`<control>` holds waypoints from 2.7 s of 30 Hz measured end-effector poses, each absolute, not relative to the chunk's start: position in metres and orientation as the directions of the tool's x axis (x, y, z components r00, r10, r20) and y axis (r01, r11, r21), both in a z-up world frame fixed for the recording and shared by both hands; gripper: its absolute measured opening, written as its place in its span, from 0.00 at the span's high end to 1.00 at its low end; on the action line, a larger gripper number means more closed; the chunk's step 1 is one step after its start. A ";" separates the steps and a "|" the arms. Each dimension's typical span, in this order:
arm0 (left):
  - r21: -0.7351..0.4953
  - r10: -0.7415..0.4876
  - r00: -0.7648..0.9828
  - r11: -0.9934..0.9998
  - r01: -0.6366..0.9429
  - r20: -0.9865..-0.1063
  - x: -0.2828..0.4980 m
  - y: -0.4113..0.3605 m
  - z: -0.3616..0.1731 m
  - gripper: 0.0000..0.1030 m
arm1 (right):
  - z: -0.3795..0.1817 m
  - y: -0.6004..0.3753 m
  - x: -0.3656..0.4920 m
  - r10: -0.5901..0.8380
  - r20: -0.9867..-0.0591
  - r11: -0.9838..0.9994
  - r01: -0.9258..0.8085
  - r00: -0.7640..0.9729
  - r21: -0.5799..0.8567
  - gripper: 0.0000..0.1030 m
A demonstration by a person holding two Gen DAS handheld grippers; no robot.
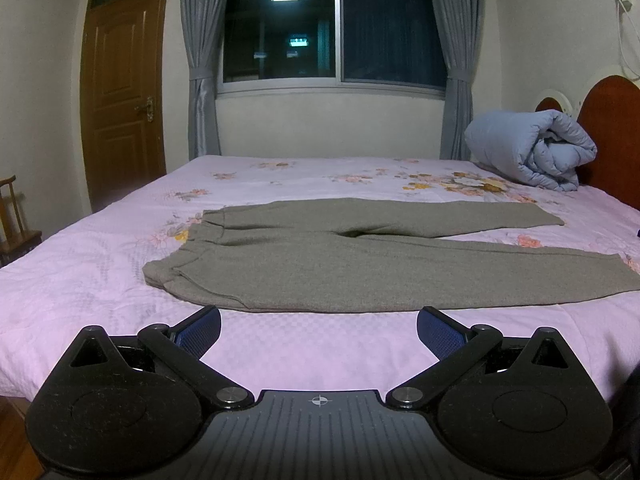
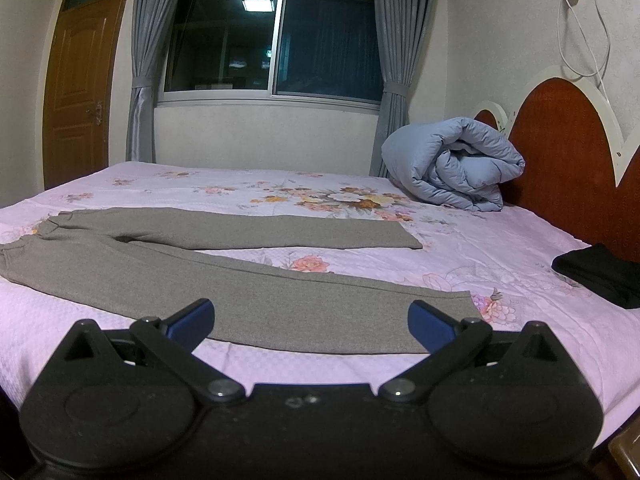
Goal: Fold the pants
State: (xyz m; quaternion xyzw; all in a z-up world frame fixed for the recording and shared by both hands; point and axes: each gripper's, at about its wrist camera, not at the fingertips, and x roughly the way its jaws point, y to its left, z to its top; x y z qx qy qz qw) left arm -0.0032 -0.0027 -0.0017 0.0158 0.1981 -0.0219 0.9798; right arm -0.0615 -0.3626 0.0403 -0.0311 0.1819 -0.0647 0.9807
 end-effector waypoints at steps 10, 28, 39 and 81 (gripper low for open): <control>0.022 -0.037 0.920 0.999 0.050 -0.390 -0.004 -0.004 -0.002 0.00 | 0.040 -0.363 -0.061 -0.138 -0.353 0.990 0.115 0.925 -0.085 0.06; 0.022 -0.037 0.920 0.999 0.050 -0.390 -0.004 -0.004 -0.002 0.00 | 0.040 -0.363 -0.061 -0.139 -0.353 0.990 0.115 0.925 -0.086 0.06; -0.003 -0.043 0.911 0.999 0.046 -0.410 -0.002 -0.001 0.001 0.00 | 0.045 -0.363 -0.062 -0.146 -0.351 0.988 0.120 0.925 -0.095 0.06; -0.234 -0.113 0.700 0.969 -0.079 -0.705 0.522 0.201 -0.091 0.16 | 0.040 -0.275 0.308 0.055 -0.398 0.998 -0.059 0.916 0.001 0.06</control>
